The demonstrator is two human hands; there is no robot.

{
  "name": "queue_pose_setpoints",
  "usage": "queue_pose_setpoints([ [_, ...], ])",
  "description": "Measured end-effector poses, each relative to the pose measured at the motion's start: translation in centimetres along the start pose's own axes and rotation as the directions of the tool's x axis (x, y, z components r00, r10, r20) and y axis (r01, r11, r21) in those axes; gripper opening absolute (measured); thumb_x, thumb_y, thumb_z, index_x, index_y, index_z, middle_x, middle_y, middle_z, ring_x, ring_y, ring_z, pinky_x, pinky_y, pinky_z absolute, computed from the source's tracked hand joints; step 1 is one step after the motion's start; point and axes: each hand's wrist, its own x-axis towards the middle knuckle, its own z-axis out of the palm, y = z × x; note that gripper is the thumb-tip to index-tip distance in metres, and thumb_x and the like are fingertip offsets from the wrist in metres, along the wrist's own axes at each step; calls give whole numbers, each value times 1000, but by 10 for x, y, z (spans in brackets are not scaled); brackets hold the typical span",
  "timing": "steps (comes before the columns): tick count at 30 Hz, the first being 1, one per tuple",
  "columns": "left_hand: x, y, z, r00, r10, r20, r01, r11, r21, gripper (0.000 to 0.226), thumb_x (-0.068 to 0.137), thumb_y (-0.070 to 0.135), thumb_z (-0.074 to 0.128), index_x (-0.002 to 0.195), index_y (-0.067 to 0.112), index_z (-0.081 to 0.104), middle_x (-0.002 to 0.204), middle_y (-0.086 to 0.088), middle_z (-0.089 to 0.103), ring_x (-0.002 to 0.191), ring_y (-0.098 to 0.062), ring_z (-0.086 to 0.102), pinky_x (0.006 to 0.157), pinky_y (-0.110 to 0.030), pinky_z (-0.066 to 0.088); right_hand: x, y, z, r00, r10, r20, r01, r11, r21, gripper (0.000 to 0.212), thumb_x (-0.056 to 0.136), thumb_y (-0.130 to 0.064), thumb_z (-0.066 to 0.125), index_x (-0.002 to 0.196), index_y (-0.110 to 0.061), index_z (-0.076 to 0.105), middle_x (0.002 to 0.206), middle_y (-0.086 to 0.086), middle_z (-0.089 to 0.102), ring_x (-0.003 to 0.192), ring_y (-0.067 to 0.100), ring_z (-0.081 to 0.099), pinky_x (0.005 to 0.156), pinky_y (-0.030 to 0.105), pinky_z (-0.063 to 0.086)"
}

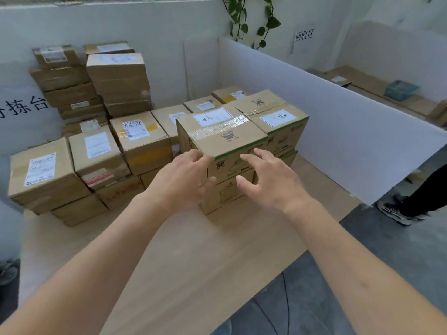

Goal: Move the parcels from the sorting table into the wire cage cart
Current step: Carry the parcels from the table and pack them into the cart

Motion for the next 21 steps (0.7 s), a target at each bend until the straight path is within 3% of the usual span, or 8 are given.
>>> queue_pose_setpoints([
  [9,96,-23,37,976,-185,114,186,982,-1,65,106,51,44,163,31,21,168,-11,19,147,-32,36,108,-46,48,127,61,24,997,33,67,-35,999,16,62,99,-58,52,154,-32,43,167,5,28,148,29,35,117,46,37],
  [13,119,-22,53,942,-292,167,301,953,-27,63,105,55,42,161,33,22,168,-14,6,141,-35,42,104,-43,49,163,86,31,995,59,80,-65,995,74,61,99,-57,53,154,-31,45,169,10,23,150,33,32,120,48,34],
  [18,129,-6,66,853,-480,206,522,802,-290,61,106,53,42,161,37,22,170,-12,-18,138,-42,47,110,-41,42,181,101,40,999,38,1,-38,977,210,51,99,-51,55,145,-29,54,154,7,40,133,34,43,102,39,41],
  [21,125,7,69,797,-584,156,593,703,-393,57,106,48,48,159,38,28,171,-16,-8,149,-43,32,116,-42,34,181,108,43,1000,1,-16,3,967,256,48,98,-51,56,142,-33,55,139,5,43,121,31,48,92,35,40],
])
